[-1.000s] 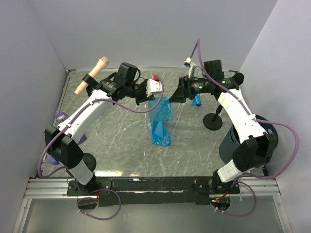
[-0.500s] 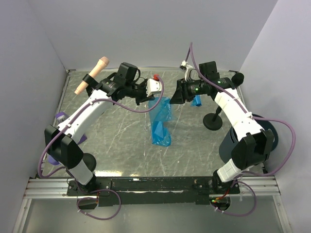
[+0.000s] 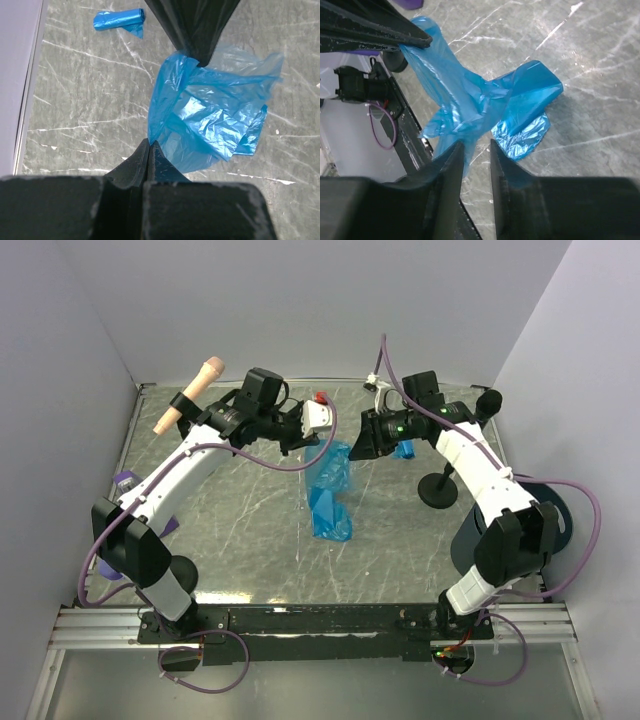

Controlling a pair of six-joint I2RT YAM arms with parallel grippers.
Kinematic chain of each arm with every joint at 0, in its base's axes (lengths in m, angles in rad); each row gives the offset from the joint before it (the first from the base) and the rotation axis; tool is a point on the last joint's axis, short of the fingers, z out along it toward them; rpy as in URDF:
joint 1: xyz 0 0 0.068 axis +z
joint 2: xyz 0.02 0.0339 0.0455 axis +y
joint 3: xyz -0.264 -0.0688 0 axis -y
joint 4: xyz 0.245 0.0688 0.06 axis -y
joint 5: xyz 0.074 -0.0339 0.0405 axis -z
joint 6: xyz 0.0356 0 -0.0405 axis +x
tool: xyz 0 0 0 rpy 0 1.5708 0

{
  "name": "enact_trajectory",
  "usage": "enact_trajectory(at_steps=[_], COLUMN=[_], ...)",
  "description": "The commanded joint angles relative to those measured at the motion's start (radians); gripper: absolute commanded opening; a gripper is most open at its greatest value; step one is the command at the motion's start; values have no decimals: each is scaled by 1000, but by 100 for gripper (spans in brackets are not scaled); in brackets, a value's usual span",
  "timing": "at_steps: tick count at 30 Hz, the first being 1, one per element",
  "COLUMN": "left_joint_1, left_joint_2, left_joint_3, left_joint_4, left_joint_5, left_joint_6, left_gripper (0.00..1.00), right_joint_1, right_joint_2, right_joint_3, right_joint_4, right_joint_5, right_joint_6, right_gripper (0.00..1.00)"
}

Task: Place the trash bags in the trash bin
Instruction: Unfold the trash bag at the center of the board.

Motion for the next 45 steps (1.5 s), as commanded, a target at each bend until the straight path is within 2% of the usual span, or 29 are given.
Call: enact_trajectory(at_steps=[1, 4, 6, 7, 8, 9, 11, 13, 14, 16, 17, 18, 19, 21, 22, 23, 25, 27, 30, 33, 38, 45], left_joint_1=[-6, -5, -6, -5, -5, -6, -3, 1, 1, 11, 23, 32, 38, 38, 38, 44, 72, 86, 86, 84, 78, 57], left_joint_2=[-44, -38, -34, -32, -35, -49, -98, -162, -213, -280, -311, -334, -350, -351, -331, -304, -221, -140, -117, -60, 6, 93], left_joint_3=[24, 26, 20, 14, 6, -2, -26, -54, -78, -112, -126, -141, -160, -203, -216, -221, -194, -149, -175, -146, -128, -71], left_joint_4=[55, 72, 98, 126, 187, 254, 366, 423, 436, 421, 398, 362, 332, 308, 330, 369, 396, 406, 504, 491, 566, 542], left_joint_5=[49, 63, 59, 33, -30, -70, -284, -412, -434, -404, -333, -217, -95, 111, 156, 176, 267, 345, 327, 309, 345, 352], left_joint_6=[-46, -75, -106, -142, -202, -280, -402, -439, -443, -475, -498, -517, -532, -575, -648, -719, -834, -902, -974, -1008, -1105, -1115], left_gripper=[1, 1, 4, 26, 41, 49, 67, 78, 79, 77, 71, 58, 50, 38, 33, 24, 17, 23, 41, 48, 44, 44], right_joint_1=[12, 12, 14, 11, 9, 4, -6, -17, -26, -38, -37, -37, -37, -37, -39, -37, -37, -39, -37, -37, -31, -31], right_joint_2=[27, 36, 36, 36, 34, 33, 34, 39, 45, 53, 57, 59, 60, 62, 62, 62, 56, 45, 30, 20, 19, 14], right_joint_3=[4, 4, 2, -1, -2, -1, -2, -2, -2, 4, 12, 19, 24, 32, 33, 33, 33, 32, 19, 6, 22, 39], right_joint_4=[20, 35, 60, 75, 90, 103, 127, 150, 167, 208, 222, 231, 247, 261, 264, 259, 250, 230, 209, 224, 225, 216], right_joint_5=[-73, -121, -159, -175, -193, -202, -219, -241, -253, -262, -264, -259, -256, -258, -253, -244, -224, -187, -144, -130, -106, -86], right_joint_6=[-19, -5, 15, 30, 47, 66, 111, 145, 182, 242, 260, 271, 283, 299, 299, 297, 279, 248, 222, 230, 219, 193], right_gripper=[21, 1, 0, 0, 0, 0, 0, 0, 0, 0, 0, 0, 0, 0, 0, 0, 0, 0, 0, 0, 0, 0])
